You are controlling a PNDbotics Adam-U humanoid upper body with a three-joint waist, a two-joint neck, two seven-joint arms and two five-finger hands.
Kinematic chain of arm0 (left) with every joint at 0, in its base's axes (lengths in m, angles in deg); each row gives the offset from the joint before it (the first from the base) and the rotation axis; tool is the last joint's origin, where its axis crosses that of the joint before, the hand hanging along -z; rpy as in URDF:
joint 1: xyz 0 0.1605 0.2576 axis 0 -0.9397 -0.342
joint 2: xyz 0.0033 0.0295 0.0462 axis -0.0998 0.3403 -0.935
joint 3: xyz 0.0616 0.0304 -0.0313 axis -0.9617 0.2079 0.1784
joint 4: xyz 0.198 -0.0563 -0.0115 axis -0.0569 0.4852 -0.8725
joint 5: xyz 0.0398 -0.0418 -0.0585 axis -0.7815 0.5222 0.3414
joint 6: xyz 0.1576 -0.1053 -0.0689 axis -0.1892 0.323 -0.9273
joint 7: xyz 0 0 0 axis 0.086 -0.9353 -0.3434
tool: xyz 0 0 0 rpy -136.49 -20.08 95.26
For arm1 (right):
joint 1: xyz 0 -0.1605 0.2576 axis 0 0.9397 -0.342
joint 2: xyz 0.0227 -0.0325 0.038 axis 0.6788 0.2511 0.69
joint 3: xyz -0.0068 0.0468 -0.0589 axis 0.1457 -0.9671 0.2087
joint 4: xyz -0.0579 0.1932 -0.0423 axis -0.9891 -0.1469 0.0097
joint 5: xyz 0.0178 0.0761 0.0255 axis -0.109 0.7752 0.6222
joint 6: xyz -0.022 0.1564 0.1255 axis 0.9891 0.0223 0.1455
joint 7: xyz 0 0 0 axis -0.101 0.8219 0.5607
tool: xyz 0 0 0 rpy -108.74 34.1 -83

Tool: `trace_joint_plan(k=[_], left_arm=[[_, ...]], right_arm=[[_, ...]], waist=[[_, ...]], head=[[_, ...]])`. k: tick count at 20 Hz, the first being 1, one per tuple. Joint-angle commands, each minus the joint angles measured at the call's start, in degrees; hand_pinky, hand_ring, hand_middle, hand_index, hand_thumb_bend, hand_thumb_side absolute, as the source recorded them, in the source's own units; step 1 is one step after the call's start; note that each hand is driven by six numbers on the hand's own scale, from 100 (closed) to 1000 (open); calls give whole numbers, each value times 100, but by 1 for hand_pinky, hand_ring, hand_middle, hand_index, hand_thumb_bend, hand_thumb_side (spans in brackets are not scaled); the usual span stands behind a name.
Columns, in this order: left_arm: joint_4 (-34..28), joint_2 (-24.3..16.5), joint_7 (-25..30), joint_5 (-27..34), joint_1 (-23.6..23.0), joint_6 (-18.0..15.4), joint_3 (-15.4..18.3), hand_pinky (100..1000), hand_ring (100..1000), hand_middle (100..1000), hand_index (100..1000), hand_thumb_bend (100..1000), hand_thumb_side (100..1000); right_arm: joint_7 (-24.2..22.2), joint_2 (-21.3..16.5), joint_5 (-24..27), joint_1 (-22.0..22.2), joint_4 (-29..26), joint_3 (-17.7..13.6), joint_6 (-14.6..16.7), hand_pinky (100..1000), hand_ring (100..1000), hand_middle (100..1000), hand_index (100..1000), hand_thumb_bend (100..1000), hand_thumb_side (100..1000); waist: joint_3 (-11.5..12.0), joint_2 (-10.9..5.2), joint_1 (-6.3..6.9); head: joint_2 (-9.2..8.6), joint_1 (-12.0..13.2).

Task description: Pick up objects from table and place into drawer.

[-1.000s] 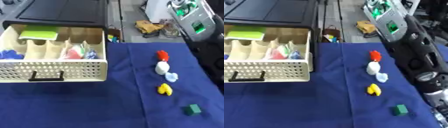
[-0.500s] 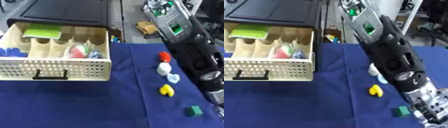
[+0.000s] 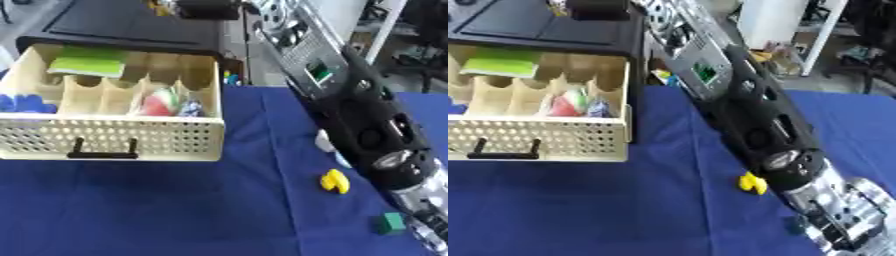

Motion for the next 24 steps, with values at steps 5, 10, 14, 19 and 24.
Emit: trace_joint_plan(k=[5,10,14,19,24], left_arm=[[-75,-131,17,1,76,3,-3,434,577,634,832,218,1000],[-75,-131,16,0,78,7,-4,433,577,634,832,218,1000],[-75,-127,17,-2,84,11,-4,433,577,634,831,217,1000],[-75,-125,13,-7,90,14,-3,433,577,634,831,215,1000],[-75,-129,10,-5,94,10,-3,434,577,634,831,214,1000]], right_arm=[[-365,-186,122,-62,-220,117,-12,710,797,361,300,433,561],[-509,-184,69,-51,-206,203,-8,712,799,365,302,434,560],[-765,-179,60,-32,-146,256,32,730,811,397,332,598,600],[-989,-183,0,-31,-153,237,139,768,859,498,498,687,691],[-1051,-183,-59,-31,-156,189,183,773,868,517,516,692,688]], waist=[[11,-95,24],[27,-96,18],[29,-85,14],[20,-76,14],[9,-78,19]], head=[[77,38],[62,42],[55,52],[53,64],[54,63]])
